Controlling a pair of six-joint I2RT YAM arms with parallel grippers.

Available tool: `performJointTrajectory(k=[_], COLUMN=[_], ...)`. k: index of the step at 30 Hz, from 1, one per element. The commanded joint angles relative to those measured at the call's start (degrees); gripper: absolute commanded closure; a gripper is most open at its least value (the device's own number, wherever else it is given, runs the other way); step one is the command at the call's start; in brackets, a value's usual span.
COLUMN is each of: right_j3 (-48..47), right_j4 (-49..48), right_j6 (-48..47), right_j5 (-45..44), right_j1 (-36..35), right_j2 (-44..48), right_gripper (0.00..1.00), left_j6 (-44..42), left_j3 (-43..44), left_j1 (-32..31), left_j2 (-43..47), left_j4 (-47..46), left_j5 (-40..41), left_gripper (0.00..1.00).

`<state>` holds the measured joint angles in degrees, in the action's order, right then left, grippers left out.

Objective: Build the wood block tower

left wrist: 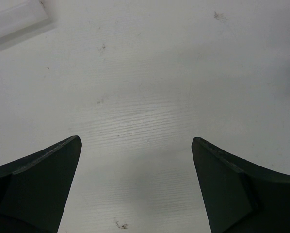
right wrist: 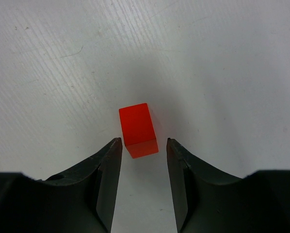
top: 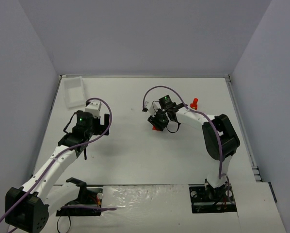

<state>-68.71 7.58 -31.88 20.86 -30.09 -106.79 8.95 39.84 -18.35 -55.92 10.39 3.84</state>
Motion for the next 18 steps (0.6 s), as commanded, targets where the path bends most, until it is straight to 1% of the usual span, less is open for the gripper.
performJointTrajectory(k=[1, 12, 15, 18], right_j3=[-2.90, -3.84, -4.03, -4.20], right_j4=[0.47, 0.95, 1.09, 1.08], right_j6=[-0.97, -1.73, -2.14, -2.53], right_j5=[1.02, 1.11, 0.97, 1.02], right_j1=[-0.24, -0.24, -0.20, -0.24], right_j2=[-0.75, -1.45, -1.50, -1.47], right_gripper=[0.62, 0.65, 0.71, 0.81], left_j6=[-0.95, -0.90, -0.95, -1.04], left_j3=[0.92, 0.86, 0.86, 0.86], left_j1=[-0.11, -0.11, -0.11, -0.11], left_j2=[1.08, 1.13, 1.16, 1.17], left_j4=[-3.45, -3.45, -3.45, -3.45], left_j5=[-0.67, -0.76, -0.76, -0.78], left_gripper=[0.03, 0.03, 0.03, 0.03])
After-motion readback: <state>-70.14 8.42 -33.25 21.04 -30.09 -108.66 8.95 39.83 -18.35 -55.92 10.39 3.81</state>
